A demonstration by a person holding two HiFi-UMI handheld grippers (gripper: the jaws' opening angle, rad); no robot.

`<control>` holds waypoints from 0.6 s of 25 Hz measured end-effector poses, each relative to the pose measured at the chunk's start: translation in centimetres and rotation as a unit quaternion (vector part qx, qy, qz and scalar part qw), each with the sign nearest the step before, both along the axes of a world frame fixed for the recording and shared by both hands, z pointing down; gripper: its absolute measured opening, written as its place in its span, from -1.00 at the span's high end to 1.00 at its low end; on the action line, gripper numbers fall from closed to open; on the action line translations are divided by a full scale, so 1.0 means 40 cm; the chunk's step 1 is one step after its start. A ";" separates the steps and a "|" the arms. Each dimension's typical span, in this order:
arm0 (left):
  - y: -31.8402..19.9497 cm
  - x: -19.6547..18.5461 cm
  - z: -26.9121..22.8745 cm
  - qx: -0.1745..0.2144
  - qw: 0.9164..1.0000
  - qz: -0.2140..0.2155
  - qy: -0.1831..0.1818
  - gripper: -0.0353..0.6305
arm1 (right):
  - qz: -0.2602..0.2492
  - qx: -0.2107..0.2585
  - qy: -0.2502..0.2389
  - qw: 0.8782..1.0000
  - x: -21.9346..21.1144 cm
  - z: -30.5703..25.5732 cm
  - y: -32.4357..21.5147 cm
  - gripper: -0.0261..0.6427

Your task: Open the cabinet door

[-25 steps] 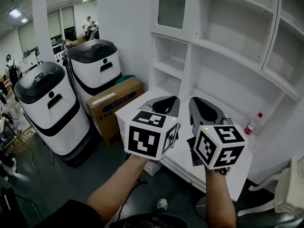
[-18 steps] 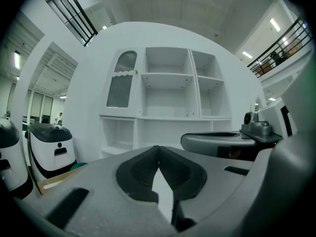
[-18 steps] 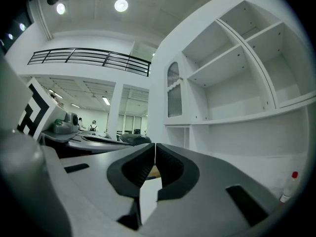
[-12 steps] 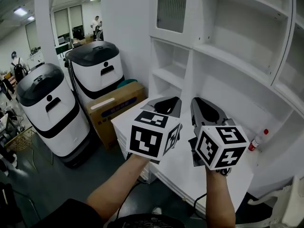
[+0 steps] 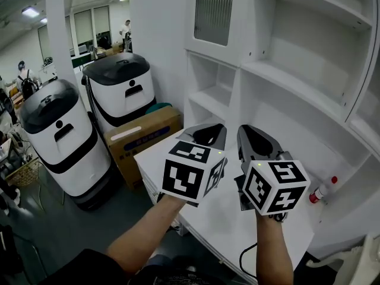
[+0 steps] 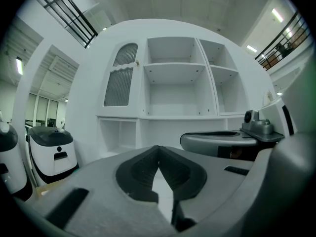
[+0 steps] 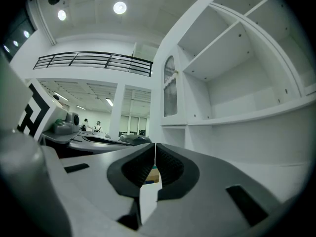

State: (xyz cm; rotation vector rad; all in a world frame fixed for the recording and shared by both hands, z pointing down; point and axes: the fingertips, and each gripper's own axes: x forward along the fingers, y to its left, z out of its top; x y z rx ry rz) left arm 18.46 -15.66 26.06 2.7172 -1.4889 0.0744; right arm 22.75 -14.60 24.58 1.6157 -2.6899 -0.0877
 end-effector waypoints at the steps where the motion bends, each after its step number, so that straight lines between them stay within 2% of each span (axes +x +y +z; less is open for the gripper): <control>1: -0.006 0.003 -0.001 0.000 1.000 0.001 0.000 0.86 | 0.000 0.000 0.001 1.000 0.003 0.000 -0.006 0.86; 9: -0.088 0.021 -0.030 0.011 1.000 0.012 0.012 0.86 | 0.009 -0.002 0.009 1.000 0.019 -0.012 -0.086 0.86; 15: -0.158 0.012 -0.078 0.044 0.998 0.043 0.020 0.86 | 0.025 0.012 0.012 1.000 0.008 -0.045 -0.156 0.86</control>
